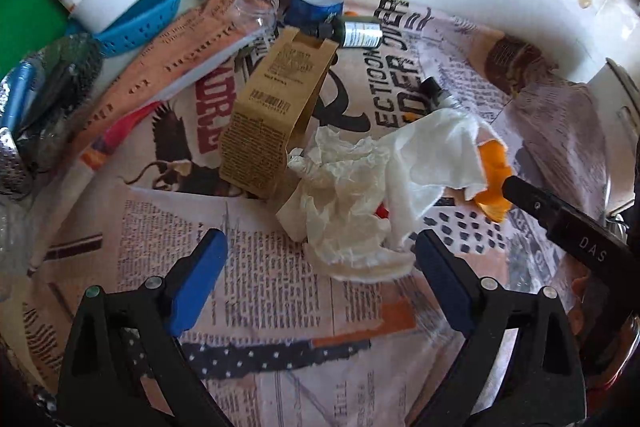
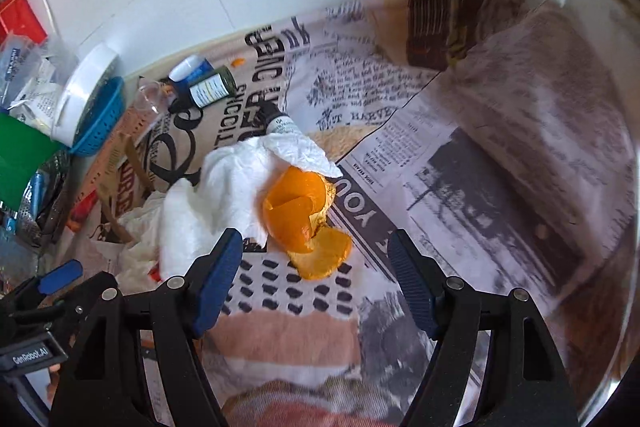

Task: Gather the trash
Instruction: 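Grasp the crumpled tissue with the left tool while the right tool grasps orange peel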

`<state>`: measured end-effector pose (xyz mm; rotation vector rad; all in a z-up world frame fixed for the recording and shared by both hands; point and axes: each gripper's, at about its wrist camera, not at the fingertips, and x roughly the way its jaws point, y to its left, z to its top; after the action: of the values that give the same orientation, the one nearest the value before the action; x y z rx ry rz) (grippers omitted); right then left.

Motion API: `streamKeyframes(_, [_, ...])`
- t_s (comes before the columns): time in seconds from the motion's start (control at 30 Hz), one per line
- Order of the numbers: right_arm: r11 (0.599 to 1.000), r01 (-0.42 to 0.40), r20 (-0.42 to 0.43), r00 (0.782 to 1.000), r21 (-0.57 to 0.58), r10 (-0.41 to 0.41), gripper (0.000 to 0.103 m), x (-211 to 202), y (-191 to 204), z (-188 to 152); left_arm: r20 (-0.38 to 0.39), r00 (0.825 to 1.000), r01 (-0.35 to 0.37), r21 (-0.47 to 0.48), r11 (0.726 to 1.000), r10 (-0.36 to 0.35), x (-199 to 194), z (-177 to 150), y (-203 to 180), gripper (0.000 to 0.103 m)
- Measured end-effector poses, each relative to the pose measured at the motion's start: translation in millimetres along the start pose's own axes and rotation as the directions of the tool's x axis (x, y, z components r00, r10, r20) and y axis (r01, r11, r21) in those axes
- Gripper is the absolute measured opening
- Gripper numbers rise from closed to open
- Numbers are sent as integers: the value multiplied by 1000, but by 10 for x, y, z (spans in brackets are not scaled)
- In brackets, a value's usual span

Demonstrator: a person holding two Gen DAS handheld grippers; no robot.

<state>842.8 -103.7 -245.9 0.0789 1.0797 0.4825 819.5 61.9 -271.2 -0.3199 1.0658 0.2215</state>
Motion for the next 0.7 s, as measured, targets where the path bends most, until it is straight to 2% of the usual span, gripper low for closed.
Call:
streamKeyframes(0.07, [1000,-14,-13,1000,-4,14,65,117,1,28,-19,1000,-10,0,1000,10,133,8,11,85])
streamKeyframes(0.13, [1000,-12,-15,1000,-12,12,63,213,10,53,-37,999,4,-12,1000,-5,232,16,38,81])
streamKeyframes(0.23, [999,-35,-29,999,-10,34,53,317,6,80,-38,999,18,-20,1000,-19,316,16,30,71])
streamKeyframes(0.3, [999,-53,-37,998,-3,53,43,382,-14,97,-11,1000,17,-13,1000,-17,324,-10,-5,68])
streamKeyframes(0.37, [999,-52,-30,998,-9,52,36,385,-9,89,-2,1000,16,-3,1000,-16,324,-14,-39,54])
streamKeyframes(0.43, [999,-47,-21,999,-28,46,32,347,-1,78,-1,1000,19,9,1000,-19,327,-32,-89,51])
streamKeyframes(0.5, [998,-59,-24,998,-35,58,16,329,-5,62,7,1000,15,22,1000,-15,301,-64,-128,48])
streamKeyframes(0.7, [998,-11,2,1000,-65,11,10,122,-29,-56,15,1000,17,35,999,-17,183,-162,-195,39])
